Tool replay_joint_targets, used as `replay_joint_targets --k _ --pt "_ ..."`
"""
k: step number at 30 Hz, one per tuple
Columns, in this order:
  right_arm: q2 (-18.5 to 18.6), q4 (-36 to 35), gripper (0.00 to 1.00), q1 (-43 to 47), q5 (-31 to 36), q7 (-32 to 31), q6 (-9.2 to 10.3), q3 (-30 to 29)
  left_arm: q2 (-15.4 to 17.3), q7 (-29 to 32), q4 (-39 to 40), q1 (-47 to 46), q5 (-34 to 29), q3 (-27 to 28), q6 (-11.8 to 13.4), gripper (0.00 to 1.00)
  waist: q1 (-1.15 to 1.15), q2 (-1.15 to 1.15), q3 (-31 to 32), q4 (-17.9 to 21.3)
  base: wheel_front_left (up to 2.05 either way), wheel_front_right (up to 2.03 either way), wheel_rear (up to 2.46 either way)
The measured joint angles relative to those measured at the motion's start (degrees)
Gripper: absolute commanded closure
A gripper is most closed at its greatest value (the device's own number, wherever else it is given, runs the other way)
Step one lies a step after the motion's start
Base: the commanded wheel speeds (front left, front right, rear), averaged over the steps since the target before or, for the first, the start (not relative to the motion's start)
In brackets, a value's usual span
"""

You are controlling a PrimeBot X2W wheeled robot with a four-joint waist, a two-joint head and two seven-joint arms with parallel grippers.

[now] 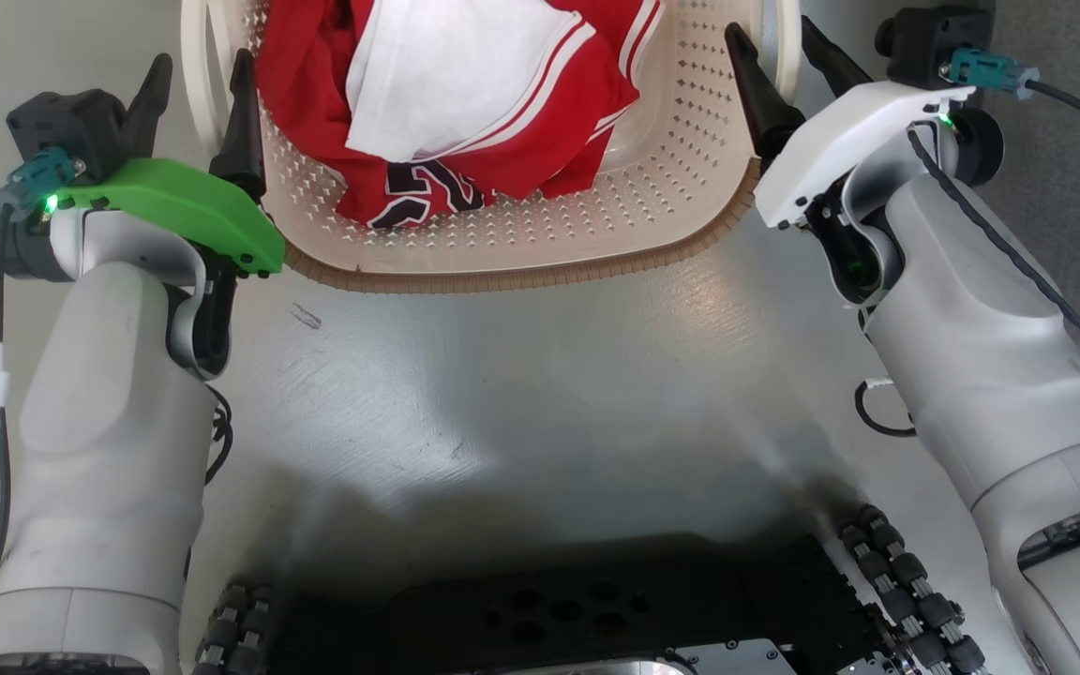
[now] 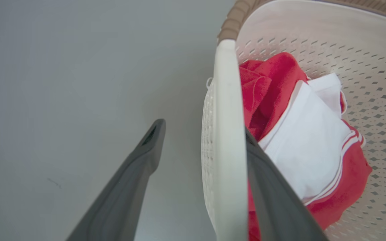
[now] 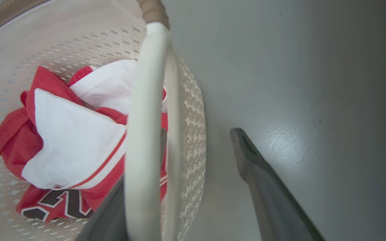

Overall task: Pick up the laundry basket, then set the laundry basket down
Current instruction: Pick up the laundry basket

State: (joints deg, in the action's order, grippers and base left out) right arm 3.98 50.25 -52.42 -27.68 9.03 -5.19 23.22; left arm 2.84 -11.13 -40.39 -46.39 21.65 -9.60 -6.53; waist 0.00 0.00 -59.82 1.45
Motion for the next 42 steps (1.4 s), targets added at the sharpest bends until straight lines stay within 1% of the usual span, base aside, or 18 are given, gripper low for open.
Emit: replay_joint_targets --k 1,10,12,13,14,15,16,17,18,19,20,21,23,24,25,32,42 --pt "-0.07 0.3 0.0 -0.28 -0.18 0.0 -0.34 0.05 -0.02 0.01 -0.34 -0.27 0.07 -0.09 0.0 0.0 0.0 0.0 -0.22 0.02 0.0 0.0 0.0" --pt "-0.24 2.43 0.0 -1.81 -1.65 0.26 -0.45 1.83 -0.33 0.03 -3.63 -2.14 0.96 -1.35 -0.05 0.0 0.0 0.0 -1.01 -0.11 0.0 0.0 0.0" --pt "-0.23 2.68 0.0 -2.15 -2.31 0.27 -0.81 2.29 -0.37 -0.02 -4.1 -2.47 1.24 -1.47 -0.09 0.0 0.0 0.0 -1.12 -0.19 0.0 0.0 0.0" --pt "-0.22 2.78 0.0 -2.38 -2.71 0.32 -0.83 2.49 -0.41 -0.02 -4.41 -2.63 1.36 -1.51 -0.09 0.02 0.0 0.0 -1.16 -0.23 0.0 0.0 0.0" --pt "-0.22 2.96 0.0 -2.75 -3.31 0.6 -0.83 2.94 -0.45 -0.1 -5.1 -2.93 1.36 -1.6 -0.09 0.09 0.0 0.0 -1.24 -0.31 0.0 0.0 0.0" --pt "-0.22 3.03 0.0 -2.86 -3.52 0.62 -0.85 3.12 -0.47 -0.11 -5.38 -3.05 1.37 -1.65 -0.1 0.24 0.0 0.0 -1.28 -0.35 0.0 0.0 0.0" --pt "-0.22 3.19 0.0 -2.94 -3.7 0.8 -0.85 3.3 -0.49 -0.12 -5.6 -3.17 1.38 -1.68 -0.1 0.48 0.0 0.0 -1.31 -0.38 0.0 0.0 0.0" --pt "-0.22 3.38 0.0 -3.04 -3.82 0.87 -0.85 3.48 -0.53 -0.27 -5.8 -3.29 1.49 -1.74 -0.19 0.64 0.0 0.0 -1.34 -0.41 0.0 0.0 0.0" --pt "-0.21 3.58 0.15 -3.17 -4.04 1.02 -0.86 3.66 -0.62 -0.3 -6.02 -3.43 1.76 -1.76 -0.51 0.91 0.0 0.0 -1.36 -0.43 0.0 0.0 0.0" --pt "-0.21 3.77 0.53 -3.34 -4.17 1.1 -0.86 3.86 -0.69 -0.31 -6.31 -3.59 1.92 -1.79 -0.55 1.0 0.0 0.0 -1.38 -0.46 0.0 0.0 0.0" --pt "-0.2 3.92 0.75 -3.5 -4.24 1.1 -0.87 4.08 -0.9 -0.37 -6.54 -3.76 2.01 -1.89 -0.6 1.0 0.0 0.0 -1.39 -0.49 0.0 0.0 0.0" --pt "-0.3 3.93 1.0 -3.55 -4.37 1.13 -1.13 4.41 -1.3 -0.51 -6.72 -3.98 2.22 -2.07 -0.82 1.0 0.0 0.0 -1.4 -0.51 0.0 0.0 0.0" --pt "-0.91 3.99 1.0 -3.6 -4.69 1.45 -1.34 5.04 -1.96 -0.8 -7.16 -4.48 2.37 -2.19 -1.0 1.0 0.0 0.0 -1.37 -0.56 0.0 0.0 0.0" --pt "-1.4 4.12 1.0 -3.68 -4.91 1.6 -0.82 5.04 -2.09 -0.86 -7.42 -4.6 2.56 -2.24 -1.01 1.0 0.0 0.0 -1.32 -0.59 0.0 0.0 0.0" --pt "-1.46 4.44 1.0 -3.91 -5.09 1.8 -0.71 5.12 -2.25 -1.02 -7.79 -4.65 2.87 -2.24 -1.01 1.0 0.0 0.0 -1.22 -0.63 0.0 0.0 0.0" --pt "-1.31 6.62 1.0 -3.99 -5.26 2.53 -0.73 6.37 -2.96 -1.62 -9.99 -4.66 3.02 -3.03 -1.01 1.0 0.0 0.0 0.49 -0.98 0.0 0.0 0.0" --pt "-1.4 8.39 1.0 -3.48 -7.45 3.07 -0.76 7.6 -3.26 -2.11 -13.17 -4.66 3.93 -3.87 -1.02 1.0 0.0 0.0 4.57 -1.23 0.0 0.0 0.0"
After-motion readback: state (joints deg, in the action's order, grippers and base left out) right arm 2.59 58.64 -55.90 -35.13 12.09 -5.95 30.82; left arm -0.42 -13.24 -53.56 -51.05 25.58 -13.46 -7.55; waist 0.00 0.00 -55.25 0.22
